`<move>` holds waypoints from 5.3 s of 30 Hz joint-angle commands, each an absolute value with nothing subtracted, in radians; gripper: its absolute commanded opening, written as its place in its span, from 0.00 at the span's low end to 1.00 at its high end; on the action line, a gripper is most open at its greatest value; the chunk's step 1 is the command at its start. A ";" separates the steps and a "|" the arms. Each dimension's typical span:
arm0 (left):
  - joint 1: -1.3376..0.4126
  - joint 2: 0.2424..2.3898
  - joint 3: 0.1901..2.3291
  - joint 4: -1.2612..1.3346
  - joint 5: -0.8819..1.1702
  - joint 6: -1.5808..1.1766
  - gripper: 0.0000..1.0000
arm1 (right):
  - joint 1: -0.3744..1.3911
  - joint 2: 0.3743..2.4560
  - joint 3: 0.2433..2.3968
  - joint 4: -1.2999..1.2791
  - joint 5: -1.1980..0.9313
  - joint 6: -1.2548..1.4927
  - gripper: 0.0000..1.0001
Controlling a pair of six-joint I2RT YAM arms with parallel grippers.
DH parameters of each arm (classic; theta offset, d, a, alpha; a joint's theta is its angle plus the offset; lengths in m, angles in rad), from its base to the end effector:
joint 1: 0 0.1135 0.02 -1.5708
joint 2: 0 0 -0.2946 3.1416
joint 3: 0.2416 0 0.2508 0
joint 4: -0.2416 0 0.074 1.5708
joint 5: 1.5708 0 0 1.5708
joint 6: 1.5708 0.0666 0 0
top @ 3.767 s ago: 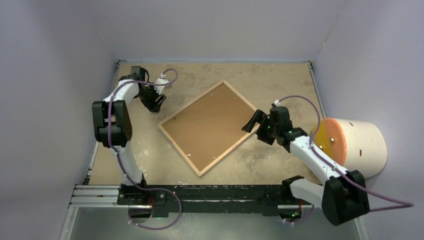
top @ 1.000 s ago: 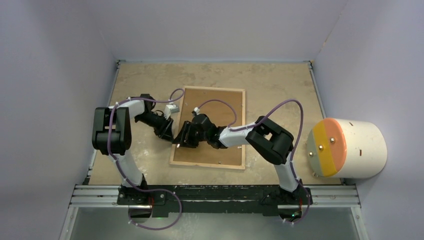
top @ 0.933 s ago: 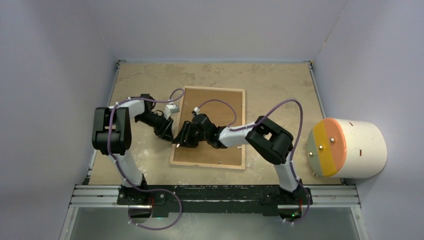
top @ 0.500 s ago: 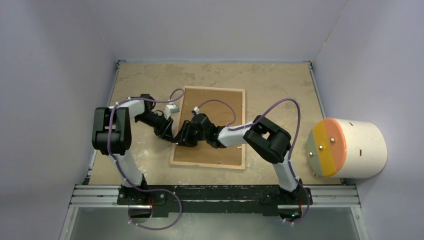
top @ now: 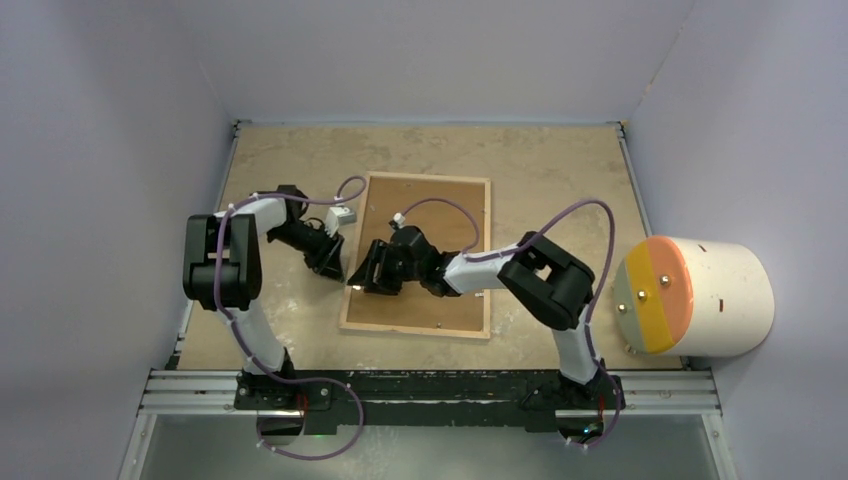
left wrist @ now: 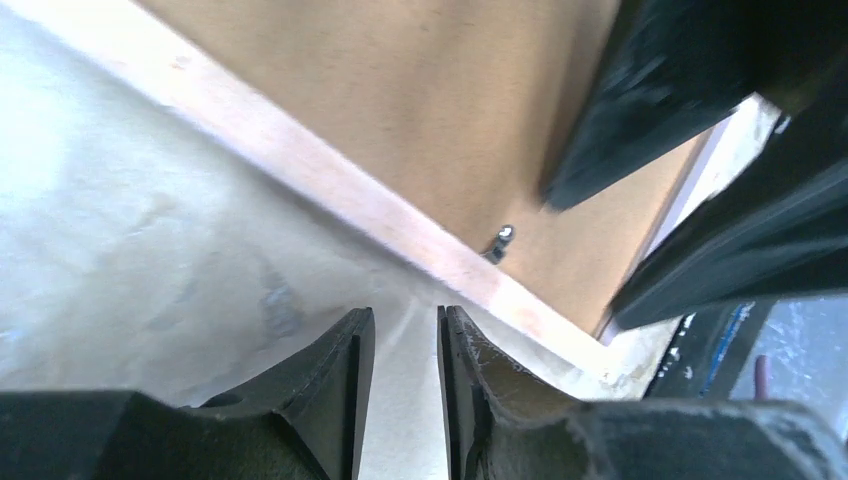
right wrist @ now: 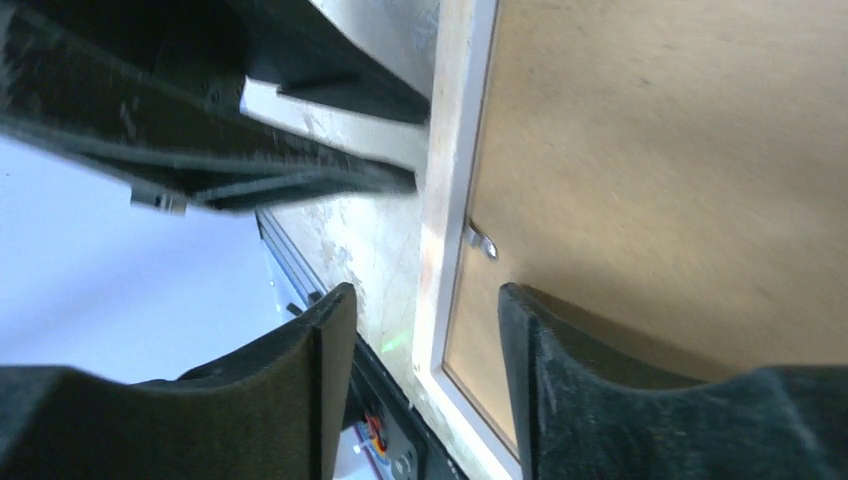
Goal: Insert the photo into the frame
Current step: Install the photo frame at the center of the board, then adjust the photo frame at the center of the board.
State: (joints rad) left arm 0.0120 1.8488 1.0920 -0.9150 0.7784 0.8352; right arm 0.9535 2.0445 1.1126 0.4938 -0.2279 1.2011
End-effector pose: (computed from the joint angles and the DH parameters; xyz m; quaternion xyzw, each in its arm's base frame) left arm 0.3074 -0.0431 0.1524 0.3521 0.8545 -0.3647 0.1132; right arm 0.2618 0.3949 0.1570 0.0430 0.8395 0.5149 0.1680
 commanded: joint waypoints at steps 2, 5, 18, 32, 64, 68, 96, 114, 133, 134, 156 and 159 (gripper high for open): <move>0.040 1.853 1.199 -0.885 0.740 0.830 0.35 | 0.847 1.863 1.047 0.431 -0.208 1.114 0.61; 0.040 1.880 1.245 -0.868 0.770 0.792 0.37 | 0.777 1.839 1.051 0.406 -0.200 1.073 0.62; 0.027 2.066 1.423 -0.838 0.916 0.664 0.42 | 0.656 2.151 1.466 0.239 -0.211 0.917 0.56; 0.008 2.079 1.349 -0.796 0.867 0.701 0.29 | 0.643 2.382 1.739 0.191 -0.227 0.892 0.53; 0.008 2.075 1.324 -0.775 0.839 0.716 0.27 | 0.678 2.450 1.802 0.245 -0.304 0.964 0.48; 0.008 2.074 1.324 -0.775 0.840 0.717 0.27 | 0.681 2.459 1.813 0.232 -0.296 0.972 0.48; 0.024 1.987 1.327 -0.888 0.800 0.800 0.30 | 0.637 2.290 1.712 0.379 -0.460 0.934 0.57; -0.059 1.771 1.012 -0.777 0.553 0.887 0.35 | 0.193 1.633 0.955 0.162 -0.071 0.803 0.93; -0.235 1.751 0.927 -0.739 0.554 0.863 0.35 | 0.252 2.005 1.174 0.274 -0.403 0.857 0.90; -0.254 1.751 0.927 -0.736 0.555 0.857 0.35 | 0.278 2.031 1.225 0.255 -0.411 0.855 0.90; 0.148 1.777 1.261 -0.898 0.487 0.960 0.41 | 0.493 1.854 1.304 0.164 -0.097 0.840 0.89; 0.169 1.835 1.295 -0.807 0.459 0.924 0.44 | 0.567 1.904 1.316 0.210 -0.199 0.888 0.88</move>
State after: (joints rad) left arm 0.1513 1.7657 1.2503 -0.9104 0.5003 0.9783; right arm 0.4870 1.8542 1.3174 0.1650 -0.1024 0.8230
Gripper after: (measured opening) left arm 0.418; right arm 0.888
